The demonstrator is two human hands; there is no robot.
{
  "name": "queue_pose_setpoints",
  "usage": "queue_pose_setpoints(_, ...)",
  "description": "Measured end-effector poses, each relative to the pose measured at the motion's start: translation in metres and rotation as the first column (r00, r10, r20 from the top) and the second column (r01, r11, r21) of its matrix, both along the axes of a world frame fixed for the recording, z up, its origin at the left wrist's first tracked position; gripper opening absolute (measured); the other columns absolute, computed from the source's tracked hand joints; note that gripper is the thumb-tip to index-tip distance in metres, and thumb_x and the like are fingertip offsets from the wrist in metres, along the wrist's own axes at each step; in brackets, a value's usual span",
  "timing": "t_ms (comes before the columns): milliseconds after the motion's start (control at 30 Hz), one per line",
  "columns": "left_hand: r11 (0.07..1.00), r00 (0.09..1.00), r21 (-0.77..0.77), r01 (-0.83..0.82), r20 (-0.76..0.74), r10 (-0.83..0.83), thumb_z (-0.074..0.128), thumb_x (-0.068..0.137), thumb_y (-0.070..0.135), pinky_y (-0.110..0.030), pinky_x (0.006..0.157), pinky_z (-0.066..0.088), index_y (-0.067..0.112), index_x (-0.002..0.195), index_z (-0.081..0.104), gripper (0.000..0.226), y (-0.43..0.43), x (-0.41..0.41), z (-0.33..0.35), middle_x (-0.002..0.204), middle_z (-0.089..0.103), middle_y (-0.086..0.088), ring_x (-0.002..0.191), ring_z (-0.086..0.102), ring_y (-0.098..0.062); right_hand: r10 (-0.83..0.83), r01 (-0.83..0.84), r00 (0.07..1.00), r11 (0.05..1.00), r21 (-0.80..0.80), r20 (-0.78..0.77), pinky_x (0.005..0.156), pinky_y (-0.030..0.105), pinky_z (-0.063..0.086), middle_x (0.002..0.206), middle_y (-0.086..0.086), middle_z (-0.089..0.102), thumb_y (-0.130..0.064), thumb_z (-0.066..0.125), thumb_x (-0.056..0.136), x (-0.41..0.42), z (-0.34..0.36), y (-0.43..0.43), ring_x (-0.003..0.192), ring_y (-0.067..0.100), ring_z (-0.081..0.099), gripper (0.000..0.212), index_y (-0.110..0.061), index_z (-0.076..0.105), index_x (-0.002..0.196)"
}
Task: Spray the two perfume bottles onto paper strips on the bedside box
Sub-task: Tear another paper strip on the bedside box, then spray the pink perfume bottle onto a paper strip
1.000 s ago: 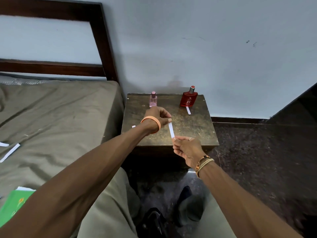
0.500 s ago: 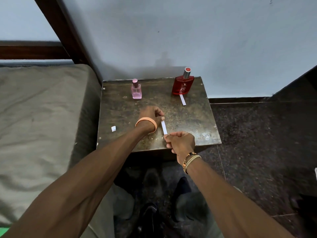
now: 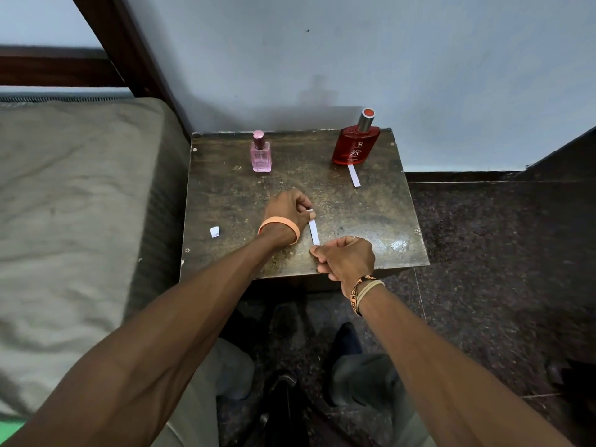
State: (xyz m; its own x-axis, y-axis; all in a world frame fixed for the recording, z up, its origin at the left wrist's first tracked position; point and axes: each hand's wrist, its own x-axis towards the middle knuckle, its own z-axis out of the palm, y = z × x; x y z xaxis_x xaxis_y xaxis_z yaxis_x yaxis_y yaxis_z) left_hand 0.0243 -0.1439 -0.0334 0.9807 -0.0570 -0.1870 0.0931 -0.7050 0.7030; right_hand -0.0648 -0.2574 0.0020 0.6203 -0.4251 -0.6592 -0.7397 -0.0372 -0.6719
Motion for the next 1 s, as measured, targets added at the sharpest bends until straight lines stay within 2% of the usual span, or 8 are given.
queue_pose_setpoints(233,0.987,0.988,-0.126,-0.100,0.105,0.113,0.073,0.078,0.025,-0.016,0.064,0.047,0.026,0.086,0.064,0.012,0.023,-0.012,0.019,0.071,0.061,0.015,0.063,0.057,0.001,-0.169,0.159,0.985,0.960,0.230,0.027,0.036,0.020,0.040,0.056,0.002,0.066,-0.018,0.088,0.072,-0.013,0.010,-0.007,0.040,0.012,0.054,0.026,-0.008,0.066,0.082)
queue_pose_setpoints(333,0.976,0.955,-0.140,-0.167,0.223,0.196,0.071,0.081,0.025,-0.009,0.060,0.043,0.024,0.090,0.065,0.010,0.042,-0.012,0.037,0.071,0.060,0.016,0.061,0.053,0.006,-0.178,0.159,0.981,0.968,0.196,0.083,0.037,0.020,0.042,0.057,0.001,0.066,-0.018,0.085,0.075,-0.015,0.019,-0.010,0.040,0.011,0.054,0.024,-0.008,0.065,0.084)
queue_pose_setpoints(433,0.942,0.905,-0.189,-0.278,0.276,0.323,0.069,0.083,0.025,-0.017,0.065,0.048,0.022,0.094,0.065,0.012,0.063,-0.005,0.056,0.076,0.062,0.010,0.063,0.055,0.000,-0.145,0.122,0.971,0.984,0.127,0.188,0.039,0.022,0.045,0.064,0.004,0.069,-0.015,0.083,0.076,-0.006,0.031,-0.007,0.045,0.013,0.058,0.026,-0.005,0.065,0.092)
queue_pose_setpoints(567,0.909,0.874,-0.197,-0.367,0.263,0.409,0.068,0.083,0.023,-0.019,0.071,0.047,0.017,0.099,0.066,0.018,0.086,0.008,0.069,0.082,0.066,0.005,0.070,0.058,-0.006,0.021,-0.015,0.952,1.000,-0.022,0.307,0.049,0.026,0.050,0.082,0.010,0.073,-0.019,0.084,0.075,0.018,0.045,0.010,0.057,0.016,0.065,0.025,-0.015,0.064,0.089)
queue_pose_setpoints(700,0.913,0.888,-0.185,-0.362,0.229,0.399,0.071,0.080,0.020,-0.022,0.076,0.052,0.016,0.103,0.064,0.024,0.097,0.022,0.070,0.085,0.065,0.004,0.072,0.059,-0.008,0.256,-0.175,0.889,0.956,-0.236,0.379,0.065,0.026,0.054,0.081,-0.009,0.064,-0.024,0.082,0.075,0.045,0.051,0.032,0.073,0.007,0.063,0.023,-0.025,0.061,0.086)
queue_pose_setpoints(767,0.927,0.908,-0.144,-0.346,0.198,0.369,0.074,0.078,0.020,-0.025,0.081,0.053,0.016,0.107,0.063,0.032,0.102,0.031,0.065,0.090,0.065,0.004,0.078,0.063,-0.011,0.337,-0.234,0.855,0.929,-0.285,0.394,0.072,0.026,0.054,0.085,-0.013,0.060,-0.024,0.080,0.076,0.060,0.051,0.042,0.079,0.003,0.060,0.027,-0.024,0.061,0.096)
queue_pose_setpoints(900,0.951,0.942,-0.095,-0.296,0.139,0.307,0.077,0.074,0.016,-0.030,0.089,0.053,0.013,0.118,0.060,0.047,0.103,0.049,0.055,0.107,0.068,-0.002,0.087,0.066,-0.016,0.480,-0.342,0.808,0.854,-0.392,0.342,0.086,0.038,0.056,0.097,-0.005,0.064,-0.021,0.076,0.082,0.093,0.046,0.060,0.092,0.015,0.063,0.049,-0.018,0.058,0.126)
queue_pose_setpoints(1000,0.975,0.970,-0.069,-0.210,0.111,0.217,0.076,0.075,0.010,-0.033,0.093,0.052,0.010,0.127,0.056,0.055,0.100,0.059,0.047,0.118,0.066,-0.005,0.096,0.066,-0.019,0.593,-0.425,0.740,0.778,-0.464,0.317,0.089,0.035,0.052,0.118,0.002,0.065,-0.018,0.073,0.084,0.111,0.041,0.070,0.107,0.019,0.061,0.056,-0.017,0.053,0.137)
